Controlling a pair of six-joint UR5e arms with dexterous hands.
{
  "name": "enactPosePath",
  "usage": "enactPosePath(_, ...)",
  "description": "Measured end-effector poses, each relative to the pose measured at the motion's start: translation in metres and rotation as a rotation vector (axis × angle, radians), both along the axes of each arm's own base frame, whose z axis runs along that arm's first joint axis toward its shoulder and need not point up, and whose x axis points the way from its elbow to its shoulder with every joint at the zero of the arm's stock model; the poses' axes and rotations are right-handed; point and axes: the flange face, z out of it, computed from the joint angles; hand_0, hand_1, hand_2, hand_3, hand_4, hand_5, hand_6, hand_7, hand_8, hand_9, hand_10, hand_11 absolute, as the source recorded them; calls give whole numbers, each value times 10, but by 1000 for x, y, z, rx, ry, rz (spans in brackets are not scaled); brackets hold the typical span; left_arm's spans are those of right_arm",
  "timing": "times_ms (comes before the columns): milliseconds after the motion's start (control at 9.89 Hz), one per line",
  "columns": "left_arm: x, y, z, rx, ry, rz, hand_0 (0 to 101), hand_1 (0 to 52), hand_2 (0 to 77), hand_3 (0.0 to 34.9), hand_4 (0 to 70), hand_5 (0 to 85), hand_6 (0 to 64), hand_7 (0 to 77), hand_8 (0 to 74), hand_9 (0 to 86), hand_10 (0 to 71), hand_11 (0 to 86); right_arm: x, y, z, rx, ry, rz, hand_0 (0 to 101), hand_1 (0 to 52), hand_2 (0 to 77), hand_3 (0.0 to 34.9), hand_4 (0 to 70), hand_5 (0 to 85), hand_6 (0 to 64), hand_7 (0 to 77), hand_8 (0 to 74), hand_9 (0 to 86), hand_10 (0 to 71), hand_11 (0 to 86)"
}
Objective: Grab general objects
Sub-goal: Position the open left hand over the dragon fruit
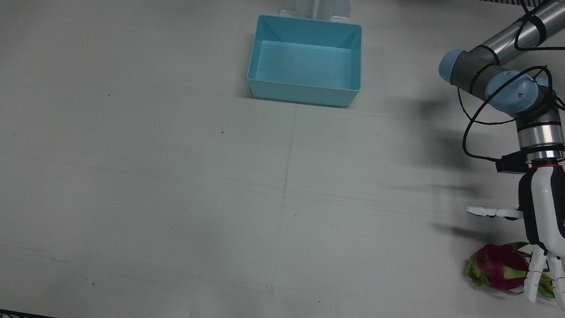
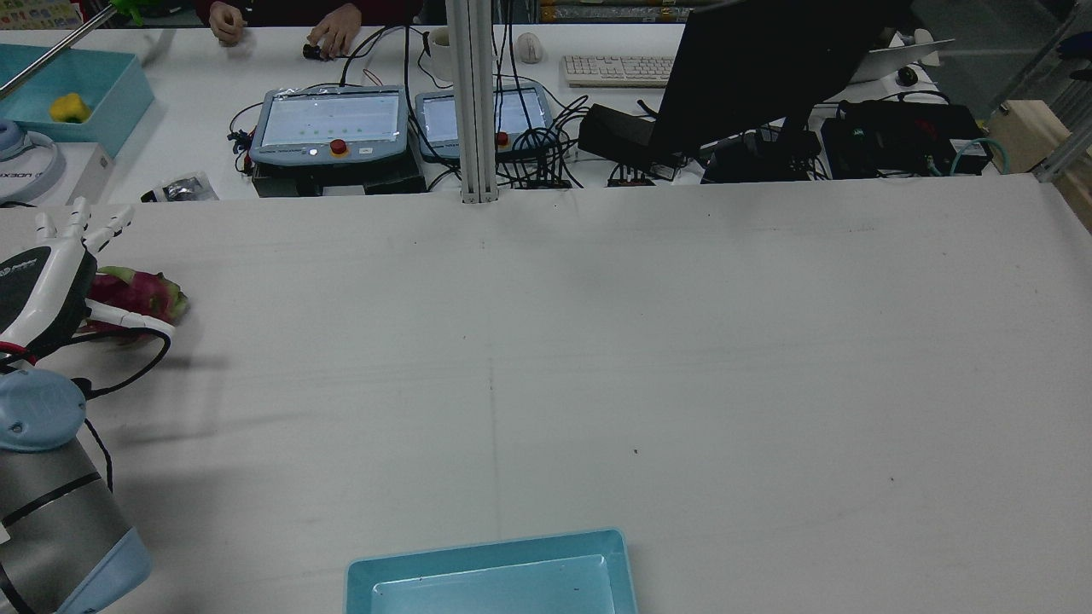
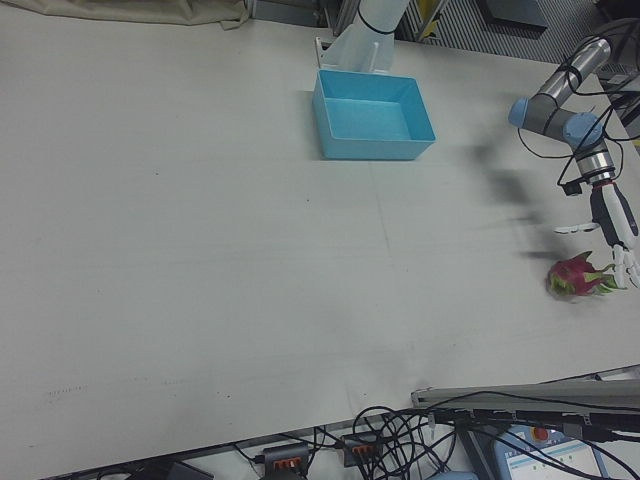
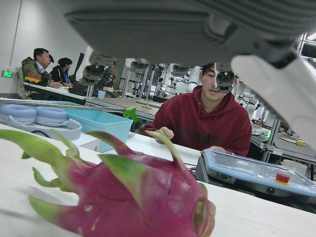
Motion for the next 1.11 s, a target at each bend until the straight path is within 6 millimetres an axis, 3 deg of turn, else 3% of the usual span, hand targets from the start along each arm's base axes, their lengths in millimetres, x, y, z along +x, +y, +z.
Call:
enactPosePath(202,26,-2,-13,43,-64,41,509,0,16,274,60,22,5,22,11,5,136,5,0,0,0,0,0,0,1,60,16,0,0,742,0,0,0,16,0,11)
enactPosePath(404,41,-6,-1,55,-121,62,492,0,11,279,60,22,5,16,11,5,136,5,0,0,0,0,0,0,0,60,16,0,0,742,0,0,0,11,0,11)
enactPosePath(607,39,-9,13,35,-169,42,486,0,11,285,60,22,5,16,11,5,136,5,0,0,0,0,0,0,2,60,16,0,0,742,0,0,0,11,0,11)
enactPosePath(1011,29,-8,20,3,-220,1,506,0,16,298,60,22,5,16,11,5,136,5,0,0,0,0,0,0,1,60,16,0,0,742,0,0,0,11,0,11)
enactPosePath(1112,29,-8,22,3,-221,-1,507,0,11,262,60,16,11,38,11,5,136,5,0,0,0,0,0,0,1,60,16,0,0,742,0,0,0,11,0,11)
